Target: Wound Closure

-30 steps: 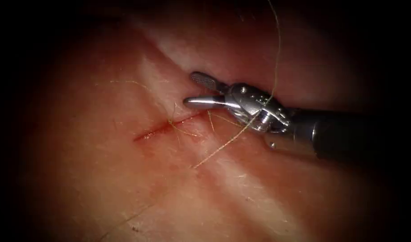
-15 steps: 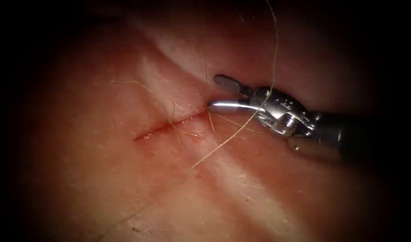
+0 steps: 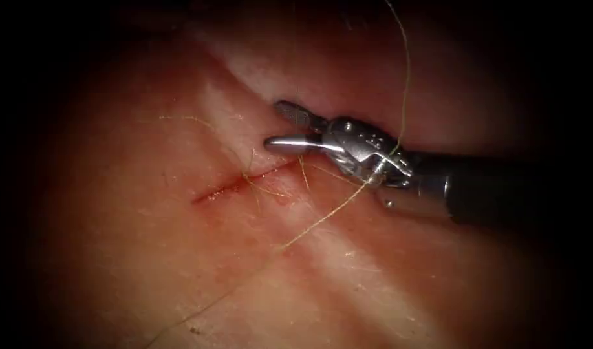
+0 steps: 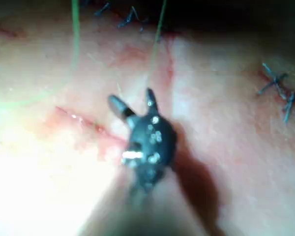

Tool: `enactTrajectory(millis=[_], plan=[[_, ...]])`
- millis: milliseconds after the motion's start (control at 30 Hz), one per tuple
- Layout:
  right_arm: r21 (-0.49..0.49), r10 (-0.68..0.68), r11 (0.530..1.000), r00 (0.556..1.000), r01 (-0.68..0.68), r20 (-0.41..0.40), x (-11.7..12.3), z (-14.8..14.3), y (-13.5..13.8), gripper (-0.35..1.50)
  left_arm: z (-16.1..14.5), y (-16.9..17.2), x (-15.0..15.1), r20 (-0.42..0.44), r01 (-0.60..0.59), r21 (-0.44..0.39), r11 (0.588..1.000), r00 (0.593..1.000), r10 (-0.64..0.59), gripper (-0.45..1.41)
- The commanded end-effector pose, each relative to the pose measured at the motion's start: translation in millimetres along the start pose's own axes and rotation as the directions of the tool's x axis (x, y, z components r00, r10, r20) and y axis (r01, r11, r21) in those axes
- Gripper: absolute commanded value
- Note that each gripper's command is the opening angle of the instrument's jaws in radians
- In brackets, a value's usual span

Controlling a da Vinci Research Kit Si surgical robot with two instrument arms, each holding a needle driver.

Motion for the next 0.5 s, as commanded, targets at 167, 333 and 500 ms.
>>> enactTrajectory(millis=[167,333,500], plan=[[0.01,-0.01,1.0,1.0,0.01,-0.001,-0.4,2.6,0.2,1.46,0.8,-0.4,0.0,-0.003,-0.002,0.001,1.0,1.0,0.002,-0.45],[0.014,-0.011,1.0,1.0,0.011,-0.002,-0.4,3.0,0.3,1.46,0.8,-0.4,0.2,-0.003,-0.007,0.001,1.0,1.0,0.007,-0.45],[0.017,-0.013,1.0,1.0,0.013,-0.002,-0.5,2.9,0.5,1.43,0.9,-0.3,0.3,-0.003,-0.006,0.002,1.0,1.0,0.006,-0.45]])
